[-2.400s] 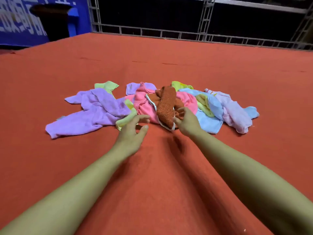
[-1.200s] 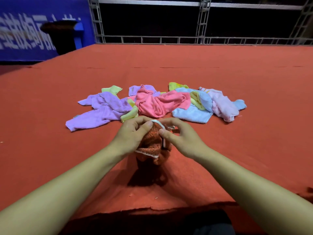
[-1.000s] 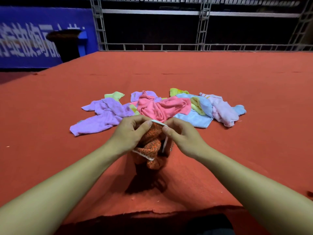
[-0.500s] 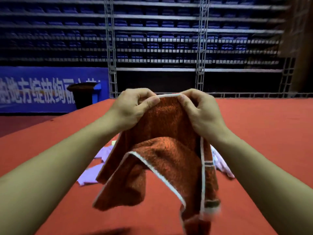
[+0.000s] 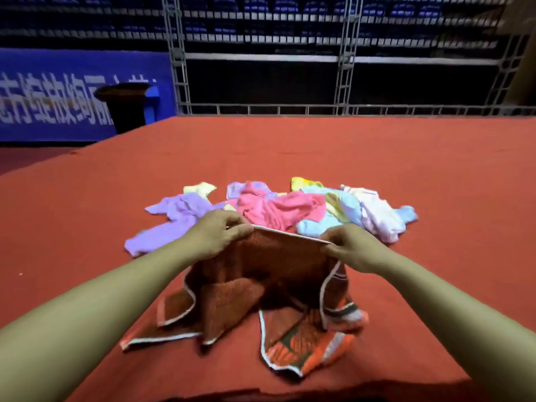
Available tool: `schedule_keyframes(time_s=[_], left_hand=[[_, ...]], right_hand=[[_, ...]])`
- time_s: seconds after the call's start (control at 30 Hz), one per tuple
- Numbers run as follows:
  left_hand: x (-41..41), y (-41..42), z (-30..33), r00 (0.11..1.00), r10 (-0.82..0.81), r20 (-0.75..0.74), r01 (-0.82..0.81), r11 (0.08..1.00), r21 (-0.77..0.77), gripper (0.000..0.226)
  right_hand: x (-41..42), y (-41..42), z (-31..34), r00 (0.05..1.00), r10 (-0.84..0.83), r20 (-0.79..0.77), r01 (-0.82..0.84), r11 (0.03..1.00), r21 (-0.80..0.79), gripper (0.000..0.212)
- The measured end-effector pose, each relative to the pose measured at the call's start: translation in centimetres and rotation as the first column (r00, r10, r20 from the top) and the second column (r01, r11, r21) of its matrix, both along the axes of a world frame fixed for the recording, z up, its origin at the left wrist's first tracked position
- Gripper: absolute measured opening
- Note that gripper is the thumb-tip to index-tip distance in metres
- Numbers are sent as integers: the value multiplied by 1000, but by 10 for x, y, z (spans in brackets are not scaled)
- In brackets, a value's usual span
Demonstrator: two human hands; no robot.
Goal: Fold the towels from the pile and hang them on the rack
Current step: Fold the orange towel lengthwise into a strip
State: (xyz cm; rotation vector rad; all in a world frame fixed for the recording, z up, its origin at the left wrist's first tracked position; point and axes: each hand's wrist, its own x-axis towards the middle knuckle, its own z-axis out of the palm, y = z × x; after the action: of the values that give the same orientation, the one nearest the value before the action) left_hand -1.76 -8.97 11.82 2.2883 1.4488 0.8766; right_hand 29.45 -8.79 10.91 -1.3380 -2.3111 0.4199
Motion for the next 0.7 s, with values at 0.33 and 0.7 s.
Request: schedule_keyframes(time_s=[0.33,0.7], left_hand=[[2,13,-19,949,-28,314,30,1000,-1,49],[-7,78,-27,951,27,309,11,993,-119,48]], right_hand=[[21,7,-26,903,-98,-418,12,979,-202,36],[53,76,-25,995,-69,76,68,998,9,73]])
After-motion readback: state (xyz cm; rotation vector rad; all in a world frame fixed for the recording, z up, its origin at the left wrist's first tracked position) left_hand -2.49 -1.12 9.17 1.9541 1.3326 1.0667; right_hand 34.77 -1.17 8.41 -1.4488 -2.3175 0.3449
